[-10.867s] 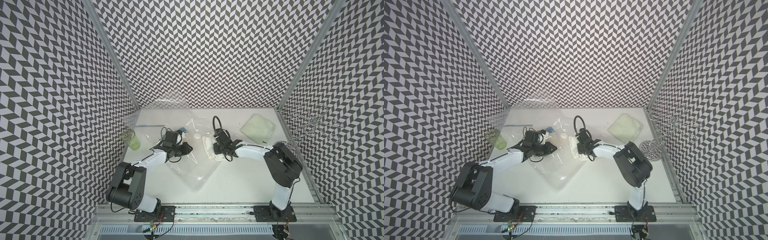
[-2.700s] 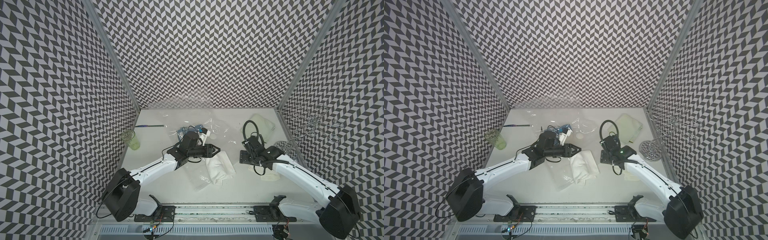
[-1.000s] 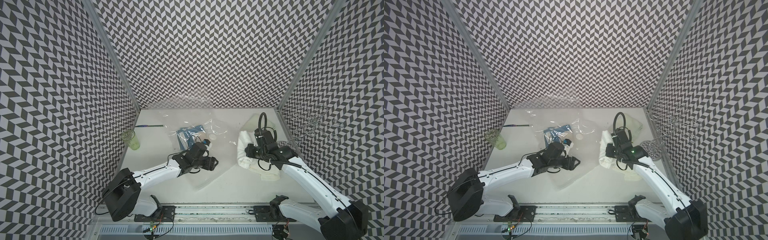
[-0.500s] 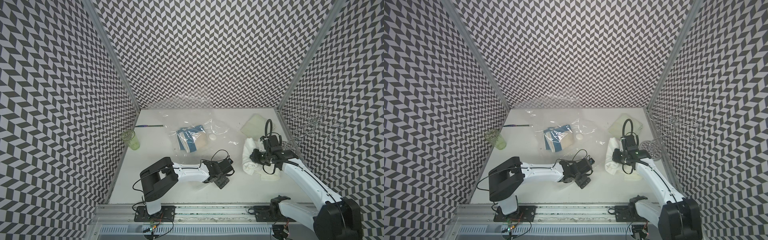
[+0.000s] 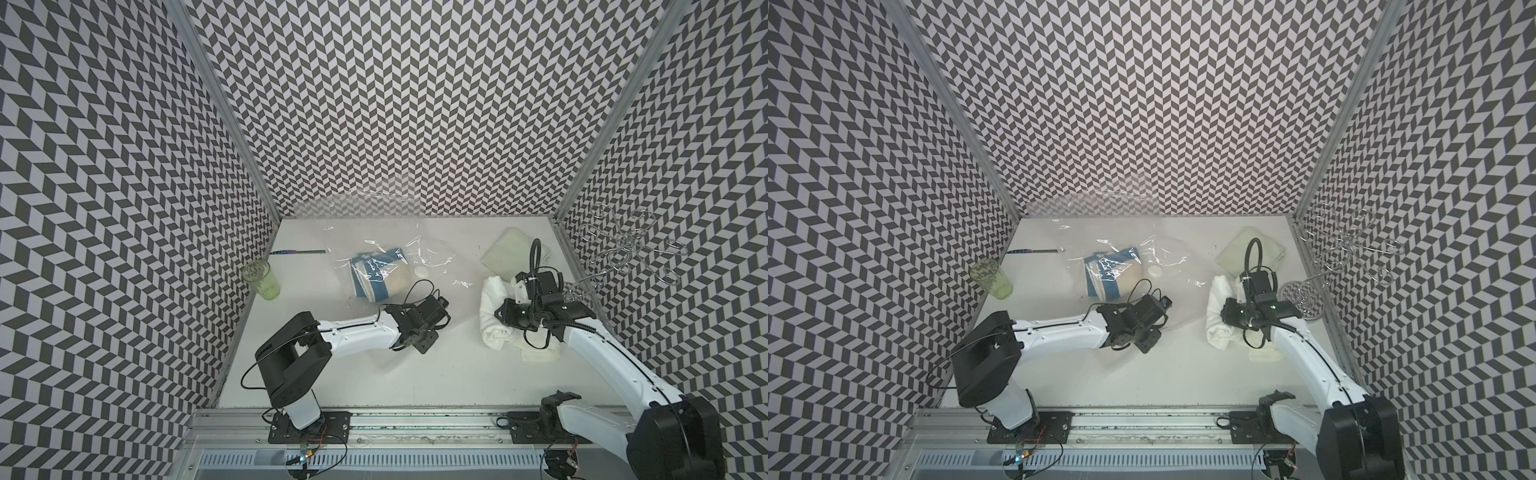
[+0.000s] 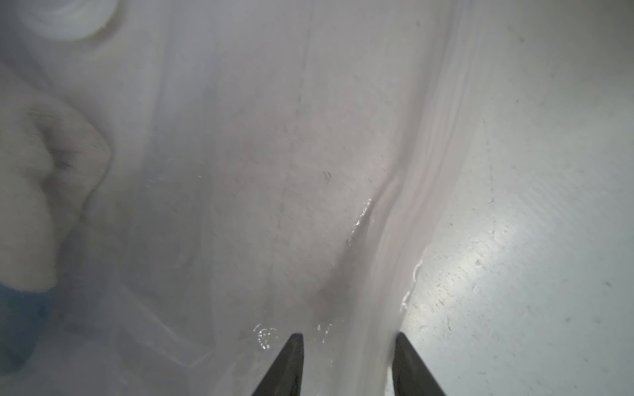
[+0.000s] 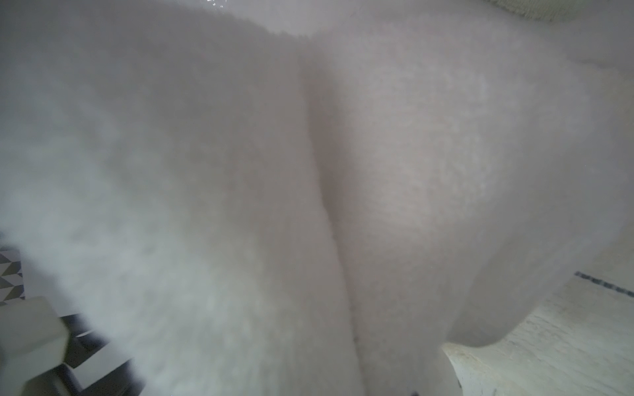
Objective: Place the folded towel into the vacuum bag
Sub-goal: Open the vacuum bag at the center of the board.
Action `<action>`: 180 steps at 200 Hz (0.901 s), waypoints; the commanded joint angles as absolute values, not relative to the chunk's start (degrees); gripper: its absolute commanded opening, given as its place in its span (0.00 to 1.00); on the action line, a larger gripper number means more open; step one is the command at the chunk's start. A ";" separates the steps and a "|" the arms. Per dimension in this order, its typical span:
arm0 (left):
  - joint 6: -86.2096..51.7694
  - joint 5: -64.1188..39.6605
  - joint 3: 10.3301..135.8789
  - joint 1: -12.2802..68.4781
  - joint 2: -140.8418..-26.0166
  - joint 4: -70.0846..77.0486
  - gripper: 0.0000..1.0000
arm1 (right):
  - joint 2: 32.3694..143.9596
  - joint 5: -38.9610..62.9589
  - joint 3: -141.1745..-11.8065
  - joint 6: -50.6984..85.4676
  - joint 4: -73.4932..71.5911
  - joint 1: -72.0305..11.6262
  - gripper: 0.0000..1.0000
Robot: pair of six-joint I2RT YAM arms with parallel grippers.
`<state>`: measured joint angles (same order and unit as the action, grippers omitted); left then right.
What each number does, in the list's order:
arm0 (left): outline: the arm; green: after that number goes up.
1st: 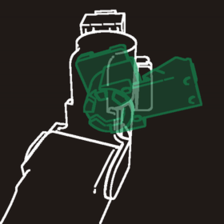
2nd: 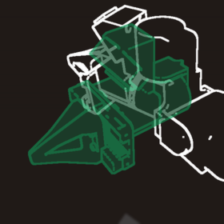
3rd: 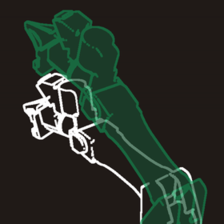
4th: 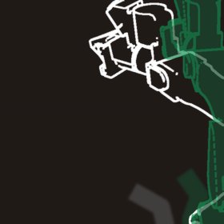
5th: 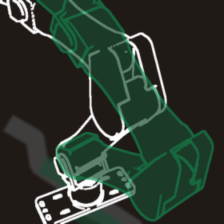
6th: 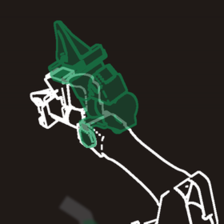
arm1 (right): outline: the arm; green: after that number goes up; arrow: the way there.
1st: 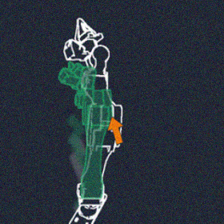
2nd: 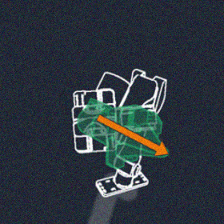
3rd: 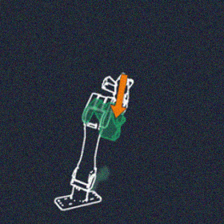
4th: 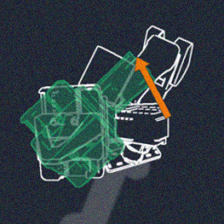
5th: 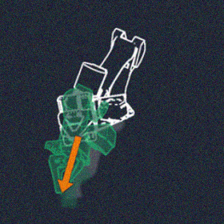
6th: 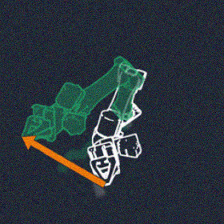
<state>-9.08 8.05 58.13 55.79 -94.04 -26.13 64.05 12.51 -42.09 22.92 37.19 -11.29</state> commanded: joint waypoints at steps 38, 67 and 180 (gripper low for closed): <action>-7.10 2.58 56.43 53.44 -94.20 -24.59 0.35 | 63.28 12.95 -41.86 21.97 33.98 -12.85 0.11; -7.51 0.23 56.79 53.59 -94.62 -24.49 0.50 | 62.84 12.81 -41.69 22.53 33.76 -14.23 0.11; -7.55 4.83 55.60 53.88 -97.76 -22.77 0.24 | 63.63 12.57 -41.66 22.58 33.15 -14.76 0.11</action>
